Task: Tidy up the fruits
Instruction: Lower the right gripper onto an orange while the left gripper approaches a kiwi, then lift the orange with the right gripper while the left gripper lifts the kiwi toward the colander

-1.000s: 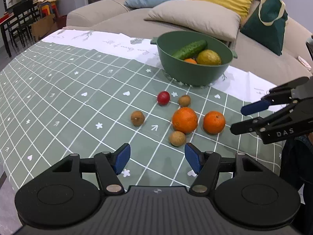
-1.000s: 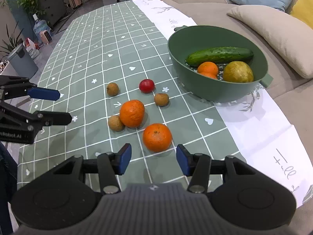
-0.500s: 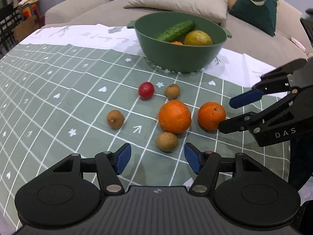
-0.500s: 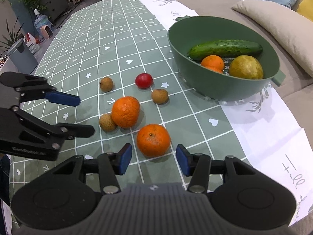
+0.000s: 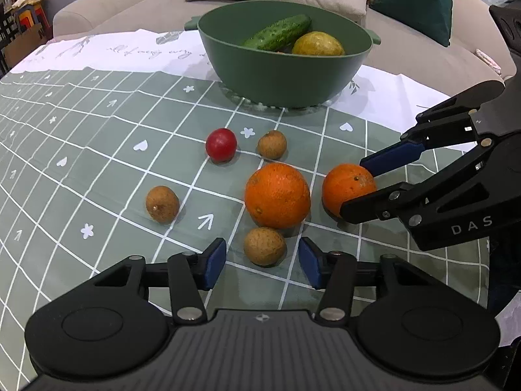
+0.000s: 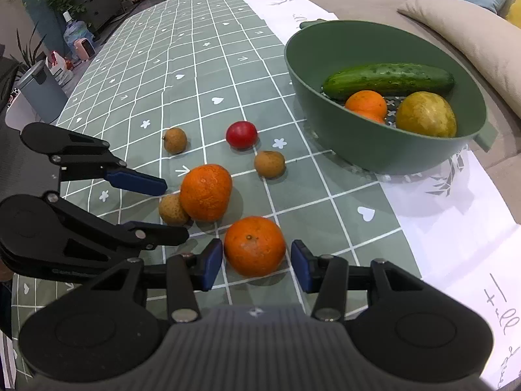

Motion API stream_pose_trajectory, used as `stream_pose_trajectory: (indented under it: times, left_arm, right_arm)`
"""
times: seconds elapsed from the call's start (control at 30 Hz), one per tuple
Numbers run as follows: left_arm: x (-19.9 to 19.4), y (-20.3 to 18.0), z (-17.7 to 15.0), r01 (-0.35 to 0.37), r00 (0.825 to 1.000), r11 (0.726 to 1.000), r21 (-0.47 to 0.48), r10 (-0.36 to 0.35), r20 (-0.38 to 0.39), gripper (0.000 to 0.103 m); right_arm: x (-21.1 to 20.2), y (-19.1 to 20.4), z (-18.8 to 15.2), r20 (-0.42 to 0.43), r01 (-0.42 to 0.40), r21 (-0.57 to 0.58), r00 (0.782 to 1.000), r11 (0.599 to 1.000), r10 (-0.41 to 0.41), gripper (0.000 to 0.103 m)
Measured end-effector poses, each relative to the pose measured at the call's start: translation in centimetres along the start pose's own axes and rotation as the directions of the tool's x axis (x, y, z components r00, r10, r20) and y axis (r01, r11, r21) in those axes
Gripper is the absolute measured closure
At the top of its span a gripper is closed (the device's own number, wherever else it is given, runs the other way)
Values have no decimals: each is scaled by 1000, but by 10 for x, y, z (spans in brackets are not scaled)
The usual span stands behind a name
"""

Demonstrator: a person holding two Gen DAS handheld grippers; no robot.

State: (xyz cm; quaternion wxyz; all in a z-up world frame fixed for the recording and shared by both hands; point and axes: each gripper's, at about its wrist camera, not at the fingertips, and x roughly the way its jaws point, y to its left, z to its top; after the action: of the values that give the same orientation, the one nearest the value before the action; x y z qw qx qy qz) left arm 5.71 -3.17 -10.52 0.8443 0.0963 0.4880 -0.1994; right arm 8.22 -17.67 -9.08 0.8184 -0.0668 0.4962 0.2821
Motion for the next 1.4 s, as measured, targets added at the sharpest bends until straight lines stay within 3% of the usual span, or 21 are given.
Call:
stream_pose_trajectory:
  times: [0.13,0.53,0.9,1.4]
  left_arm:
    - [3,-1,1,-3,1000,1000,4,3,3,47]
    - [1,-2,-1,0,1000,1000,10,0,15,71]
    - [-14,-6,-2,-8,999,1000,20,8,35,72]
    - [-60,-21,7,-59,992,997,53,53,116,72]
  right_arm:
    - [4,-1,0,-3,-2,-1,1000,1000,2,59]
    - [10,-1,-1,-4,-12,-5,1000,1000,12,62]
    - [1,0,-1,5,-7,-3,1000,1000,7,63]
    - [-53,5,-11,67,16,-11,998,1000,-15,64]
